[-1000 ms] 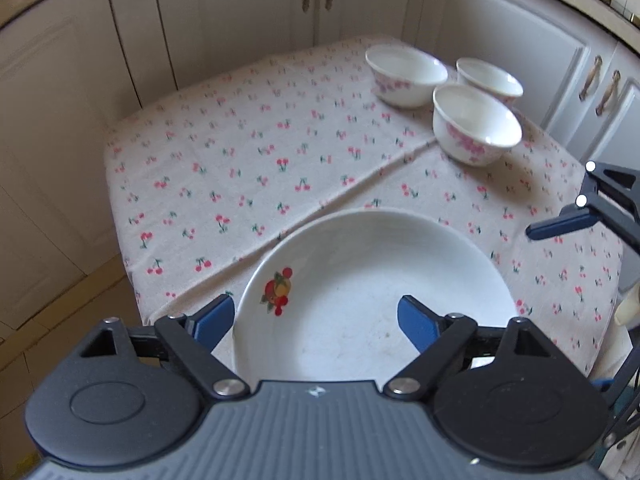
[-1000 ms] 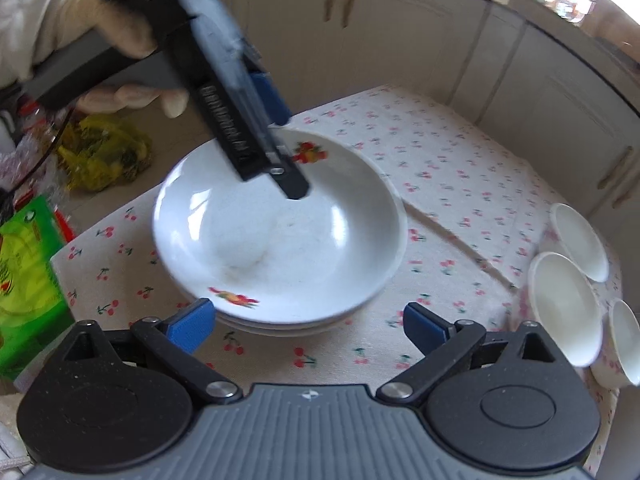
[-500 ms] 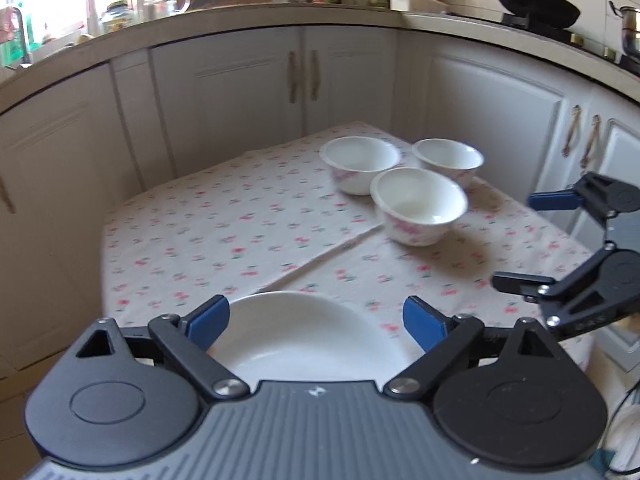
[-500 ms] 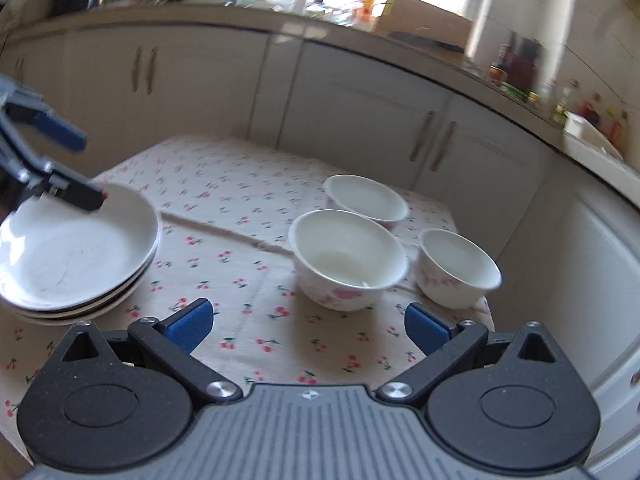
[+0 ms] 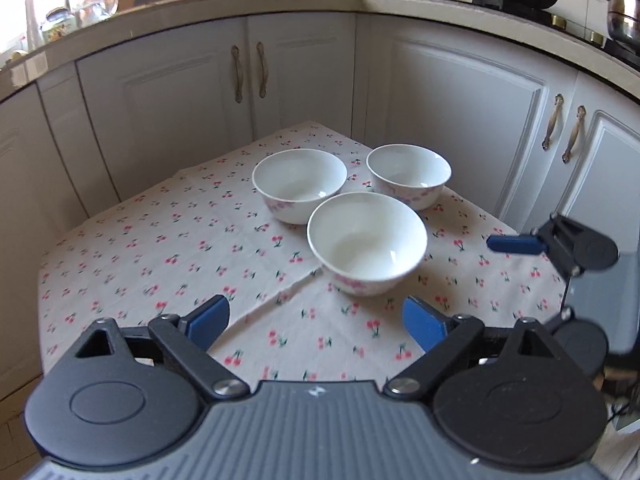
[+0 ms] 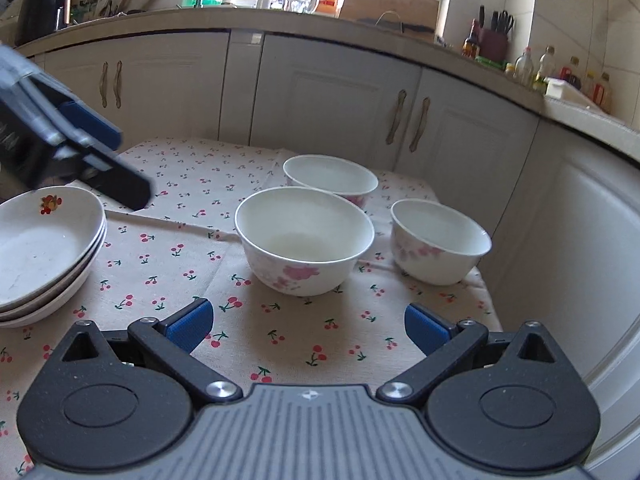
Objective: Organize plates and bowls
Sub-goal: 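Move the left tool over to the white flower-print bowls, then grasp the rim of a white flower-print bowl with the left tool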
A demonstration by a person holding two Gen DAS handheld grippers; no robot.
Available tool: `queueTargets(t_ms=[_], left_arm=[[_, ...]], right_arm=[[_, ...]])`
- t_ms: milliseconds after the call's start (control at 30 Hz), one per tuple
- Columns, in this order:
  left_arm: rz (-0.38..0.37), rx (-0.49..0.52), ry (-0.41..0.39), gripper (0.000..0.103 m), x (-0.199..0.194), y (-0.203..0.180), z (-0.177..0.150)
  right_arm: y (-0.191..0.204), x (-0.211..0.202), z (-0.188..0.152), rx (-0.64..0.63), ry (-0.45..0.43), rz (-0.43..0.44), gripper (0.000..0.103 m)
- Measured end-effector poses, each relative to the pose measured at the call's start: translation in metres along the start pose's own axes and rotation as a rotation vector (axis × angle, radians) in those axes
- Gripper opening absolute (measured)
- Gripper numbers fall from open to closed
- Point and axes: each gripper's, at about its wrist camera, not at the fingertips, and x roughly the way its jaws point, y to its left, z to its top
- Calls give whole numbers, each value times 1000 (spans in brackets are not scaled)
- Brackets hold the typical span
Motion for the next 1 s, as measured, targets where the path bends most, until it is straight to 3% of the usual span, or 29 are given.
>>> queueTargets(t_ms=[500,800,1000], left_arm=[[-89,79,125,93,89,-2,50],[-151,78,150,78,122,-3,64],[-169,88,158,70,132,-7,65]], right_arm=[[-2,44,14,43,30,10,103],[2,60,18,9,26,8,102],[1,64,18,8,19,13,93]])
